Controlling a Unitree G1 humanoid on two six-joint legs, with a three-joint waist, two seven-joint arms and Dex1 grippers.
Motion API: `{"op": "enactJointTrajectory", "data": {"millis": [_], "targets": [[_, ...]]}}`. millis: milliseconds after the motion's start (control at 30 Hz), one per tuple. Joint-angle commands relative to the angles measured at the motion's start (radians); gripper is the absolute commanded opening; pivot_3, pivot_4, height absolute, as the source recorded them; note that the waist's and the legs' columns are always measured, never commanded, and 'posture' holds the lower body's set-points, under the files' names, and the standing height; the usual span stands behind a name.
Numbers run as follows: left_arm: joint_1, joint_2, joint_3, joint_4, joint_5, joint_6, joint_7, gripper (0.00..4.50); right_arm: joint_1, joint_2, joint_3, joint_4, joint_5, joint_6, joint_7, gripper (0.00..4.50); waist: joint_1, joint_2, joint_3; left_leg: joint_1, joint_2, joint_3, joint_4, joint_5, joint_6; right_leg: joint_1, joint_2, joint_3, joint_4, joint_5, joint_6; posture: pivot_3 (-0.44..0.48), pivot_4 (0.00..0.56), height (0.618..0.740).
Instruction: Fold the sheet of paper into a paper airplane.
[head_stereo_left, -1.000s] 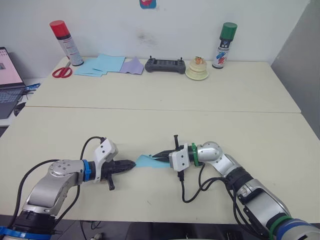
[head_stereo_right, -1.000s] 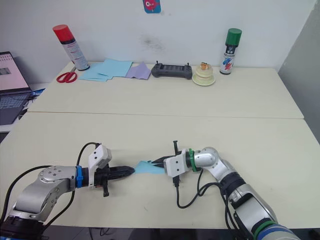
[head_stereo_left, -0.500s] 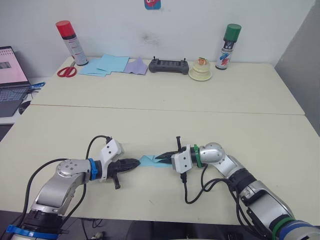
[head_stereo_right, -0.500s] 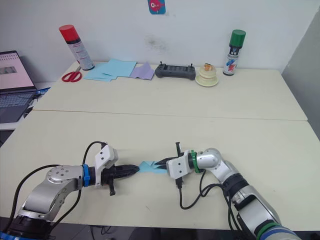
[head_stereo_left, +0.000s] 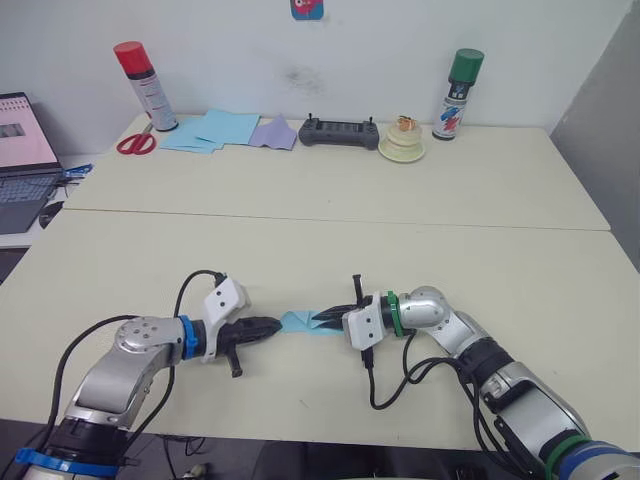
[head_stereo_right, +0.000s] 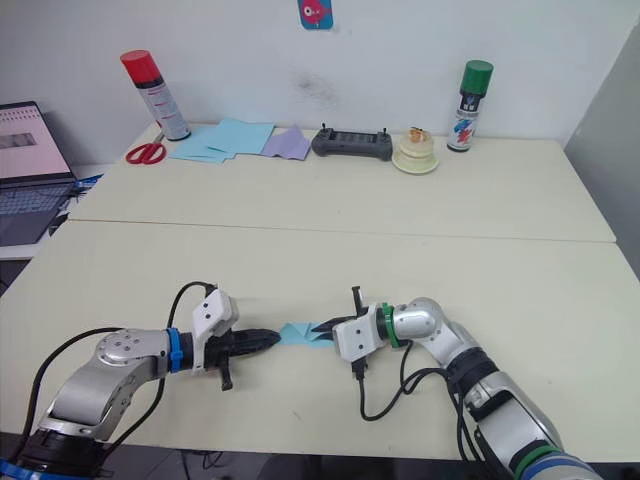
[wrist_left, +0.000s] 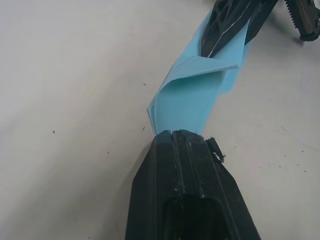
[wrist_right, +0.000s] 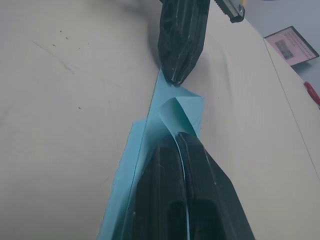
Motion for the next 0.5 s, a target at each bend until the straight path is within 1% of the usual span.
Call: {"op": "enactJointTrajectory", "data": {"millis": [33, 100, 233, 333, 400, 500], "targets": [[-0.001, -0.006, -0.039, -0.01, 0.016, 0.018, -0.003, 0.0, 0.02, -0.01, 0.038, 0.035, -0.03, 0.011, 0.01, 0.03, 0.0, 0.0, 0.0, 0.0, 0.0, 0.0, 0.0, 0.0, 0.0, 0.0, 0.0, 0.0, 0.0, 0.0, 0.0, 0.0, 0.15, 0.74], [-0.025, -0.007, -0.028, -0.025, -0.004, 0.032, -0.013, 0.0, 0.021, -0.01, 0.037, 0.033, -0.026, 0.011, 0.011, 0.03, 0.001, 0.0, 0.0, 0.001, 0.0, 0.0, 0.0, 0.0, 0.0, 0.001, 0.0, 0.0, 0.0, 0.0, 0.0, 0.0, 0.15, 0.74], [-0.112, -0.019, 0.011, -0.065, -0.097, 0.114, -0.037, 0.0, 0.024, -0.009, 0.038, 0.032, -0.023, 0.011, 0.013, 0.03, 0.001, -0.002, 0.001, 0.001, 0.0, 0.0, 0.001, 0.0, 0.0, 0.001, 0.0, -0.001, 0.0, 0.0, 0.0, 0.0, 0.15, 0.74], [-0.175, -0.036, 0.015, -0.08, -0.136, 0.156, -0.037, 0.0, 0.026, -0.01, 0.039, 0.03, -0.02, 0.013, 0.015, 0.03, 0.001, -0.002, 0.001, -0.001, 0.0, 0.0, 0.001, 0.0, 0.0, 0.0, 0.001, -0.001, 0.0, 0.0, 0.0, 0.0, 0.15, 0.74], [-0.207, -0.052, -0.001, -0.083, -0.131, 0.159, -0.021, 0.0, 0.027, -0.011, 0.038, 0.027, -0.017, 0.015, 0.015, 0.03, -0.002, -0.002, 0.001, -0.001, 0.0, 0.0, 0.0, 0.0, 0.0, 0.0, 0.002, -0.001, 0.0, 0.0, 0.0, 0.0, 0.15, 0.74], [-0.229, -0.079, -0.051, -0.076, -0.091, 0.136, -0.004, 0.0, 0.029, -0.009, 0.037, 0.022, -0.013, 0.023, 0.013, 0.03, -0.004, -0.002, 0.001, -0.001, -0.001, 0.0, 0.0, 0.0, 0.0, 0.0, 0.002, 0.0, 0.0, 0.0, 0.0, 0.0, 0.15, 0.74]]}}
